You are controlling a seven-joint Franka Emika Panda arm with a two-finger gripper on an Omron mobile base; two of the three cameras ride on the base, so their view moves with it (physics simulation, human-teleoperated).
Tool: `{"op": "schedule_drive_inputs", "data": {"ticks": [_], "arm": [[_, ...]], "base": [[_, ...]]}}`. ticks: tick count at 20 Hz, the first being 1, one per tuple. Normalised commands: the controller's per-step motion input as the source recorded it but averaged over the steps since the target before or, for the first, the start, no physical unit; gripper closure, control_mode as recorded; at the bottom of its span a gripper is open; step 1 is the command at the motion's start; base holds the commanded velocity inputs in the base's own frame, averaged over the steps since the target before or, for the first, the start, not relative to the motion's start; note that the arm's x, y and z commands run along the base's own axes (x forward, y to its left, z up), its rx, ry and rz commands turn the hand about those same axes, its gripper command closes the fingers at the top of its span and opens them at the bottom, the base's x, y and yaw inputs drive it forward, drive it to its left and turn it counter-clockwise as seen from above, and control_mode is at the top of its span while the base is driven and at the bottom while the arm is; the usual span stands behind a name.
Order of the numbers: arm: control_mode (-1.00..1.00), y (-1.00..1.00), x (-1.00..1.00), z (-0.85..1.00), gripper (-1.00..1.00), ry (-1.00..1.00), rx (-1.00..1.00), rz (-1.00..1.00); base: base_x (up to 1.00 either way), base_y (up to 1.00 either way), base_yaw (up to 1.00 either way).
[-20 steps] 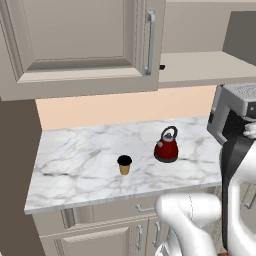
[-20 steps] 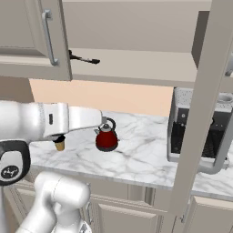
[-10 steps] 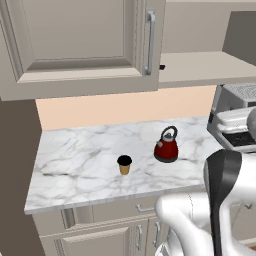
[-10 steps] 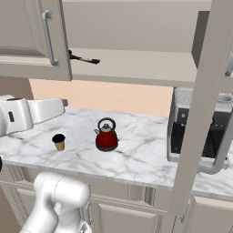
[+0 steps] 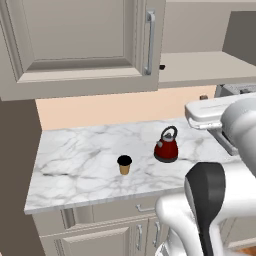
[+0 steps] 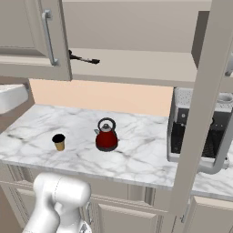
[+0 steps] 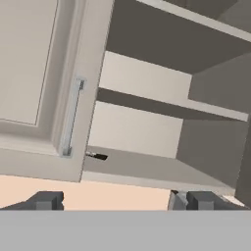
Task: Pick the pan from the cabinet and place it on the stove. Then turn on the stove burner for the pan.
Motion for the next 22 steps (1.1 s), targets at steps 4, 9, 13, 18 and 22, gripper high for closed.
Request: {"op": "schedule_drive_inputs", "data": {"ticks": [4, 9, 13, 18, 22], "arm": [[-1.00, 0.65, 0.30, 0.09, -1.00, -0.21, 0.09, 0.19], [-1.00, 0.57, 0.39, 0.00, -1.00, -0.19, 0.11, 0.18], [-1.00, 0.27, 0.35, 0.09, -1.00, -0.12, 0.08, 0.13], [-1.00, 0.00, 0.44, 0.18, -1.00, -0.02, 0.01, 0.02], [-1.00, -0.02, 0.49, 0.15, -1.00, 0.00, 0.00, 0.00]], "base": [[0.00, 0.00, 0.00], [0.00, 0.00, 0.00], [0.00, 0.00, 0.00], [0.00, 0.00, 0.00], [0.00, 0.00, 0.00]]}}
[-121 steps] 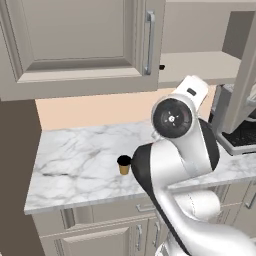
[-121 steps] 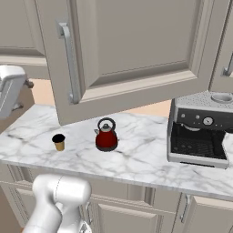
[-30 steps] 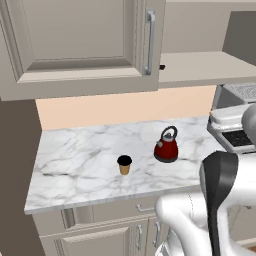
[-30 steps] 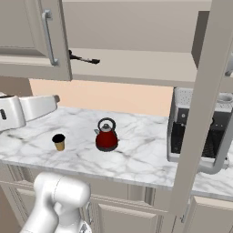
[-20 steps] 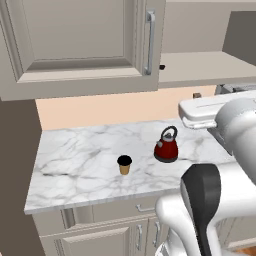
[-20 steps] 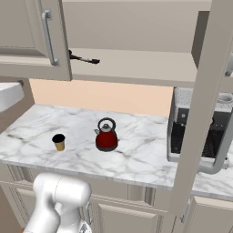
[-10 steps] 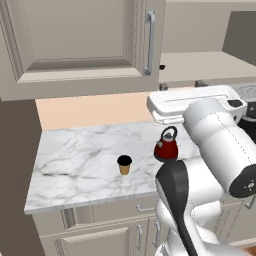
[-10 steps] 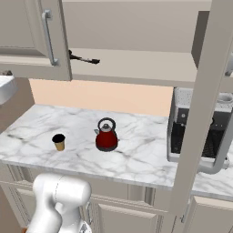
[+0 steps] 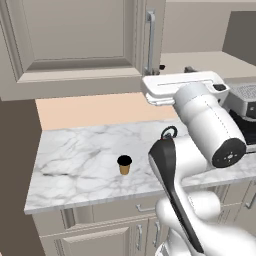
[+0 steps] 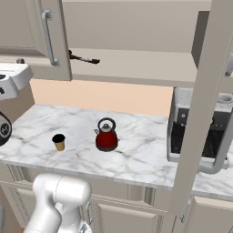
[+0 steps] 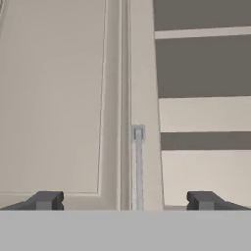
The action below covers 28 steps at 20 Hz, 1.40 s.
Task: Pick the pan from the cabinet and place it on the stove. Then turn on the stove burner for the pan.
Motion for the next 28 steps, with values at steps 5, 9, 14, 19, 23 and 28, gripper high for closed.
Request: {"op": "schedule_drive_inputs", "data": {"ticks": [5, 9, 14, 19, 23, 28], "arm": [[-1.00, -0.08, 0.38, 0.09, -1.00, 0.00, 0.00, 0.00], [-1.00, -0.18, 0.19, 0.05, -1.00, 0.00, 0.00, 0.00], [-1.00, -0.03, 0.30, 0.00, -1.00, 0.01, 0.00, 0.00], [-1.00, 0.00, 0.37, 0.00, -1.00, 0.01, 0.00, 0.00], [-1.00, 0.00, 0.35, 0.00, -1.00, 0.02, 0.00, 0.00], [-1.00, 0.00, 0.36, 0.00, -1.00, 0.01, 0.00, 0.00]], "base": [[0.00, 0.00, 0.00], [0.00, 0.00, 0.00], [0.00, 0.00, 0.00], [0.00, 0.00, 0.00], [0.00, 0.00, 0.00], [0.00, 0.00, 0.00]]}}
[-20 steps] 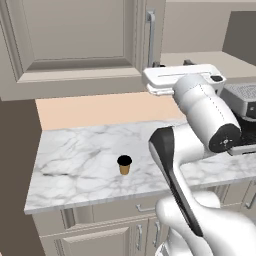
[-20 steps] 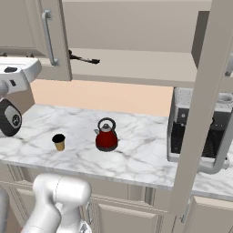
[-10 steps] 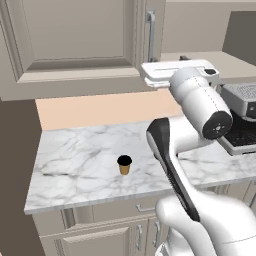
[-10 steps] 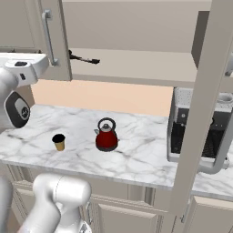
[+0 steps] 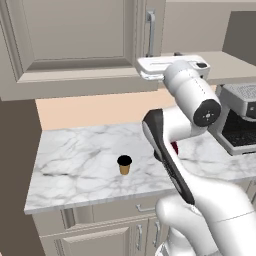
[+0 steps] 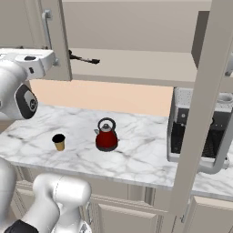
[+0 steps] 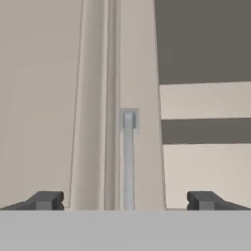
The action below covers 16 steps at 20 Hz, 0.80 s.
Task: Pick the pan from the cabinet and place it on the stove. Then turn on the stove burner for the pan.
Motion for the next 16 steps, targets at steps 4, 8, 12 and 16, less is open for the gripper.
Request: {"op": "schedule_drive_inputs", "data": {"ticks": [4, 8, 12, 16], "arm": [[-1.00, 0.00, 0.39, 0.00, -1.00, 0.00, 0.00, 0.00], [-1.00, 0.00, 0.37, 0.00, -1.00, 0.00, 0.00, 0.00], [-1.00, 0.00, 0.37, 0.00, -1.00, 0.00, 0.00, 0.00], [-1.00, 0.00, 0.39, 0.00, -1.00, 0.00, 0.00, 0.00]], "base": [[0.00, 0.00, 0.00], [0.00, 0.00, 0.00], [0.00, 0.00, 0.00], [0.00, 0.00, 0.00]]}}
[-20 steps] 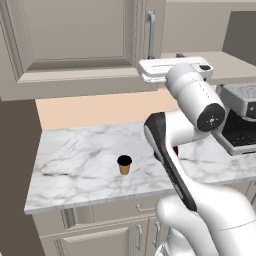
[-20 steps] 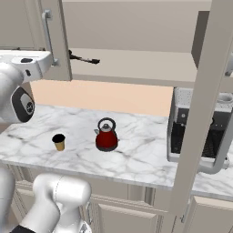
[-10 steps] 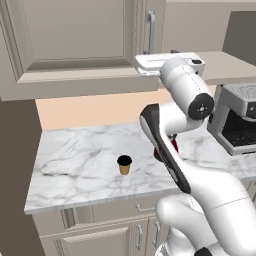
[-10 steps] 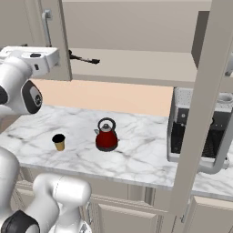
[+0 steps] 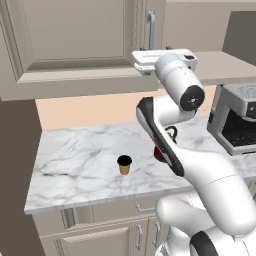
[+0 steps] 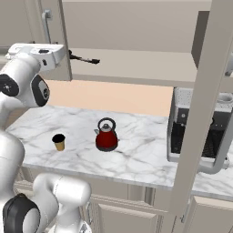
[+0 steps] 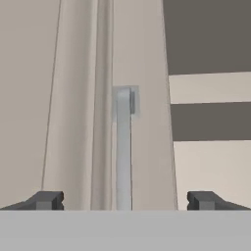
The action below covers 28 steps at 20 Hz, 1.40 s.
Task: Pick the pan from the cabinet and place it on the stove. Then turn on the stove burner for the pan.
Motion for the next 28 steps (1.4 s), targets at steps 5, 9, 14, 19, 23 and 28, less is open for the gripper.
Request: {"op": "schedule_drive_inputs", "data": {"ticks": [5, 9, 14, 19, 23, 28], "arm": [[-1.00, 0.00, 0.39, 0.00, -1.00, 0.00, 0.00, 0.00], [-1.00, 0.00, 0.35, -0.03, -1.00, 0.01, 0.00, 0.00], [-1.00, 0.15, 0.37, -0.05, 1.00, 0.01, 0.00, 0.00], [-1.00, 0.09, 0.31, -0.05, 1.00, 0.00, 0.00, 0.00], [-1.00, 0.10, 0.13, -0.01, 1.00, 0.00, 0.00, 0.00], [-1.00, 0.18, -0.07, -0.02, 1.00, 0.00, -0.04, 0.00]], "base": [[0.00, 0.00, 0.00], [0.00, 0.00, 0.00], [0.00, 0.00, 0.00], [0.00, 0.00, 0.00], [0.00, 0.00, 0.00], [0.00, 0.00, 0.00]]}}
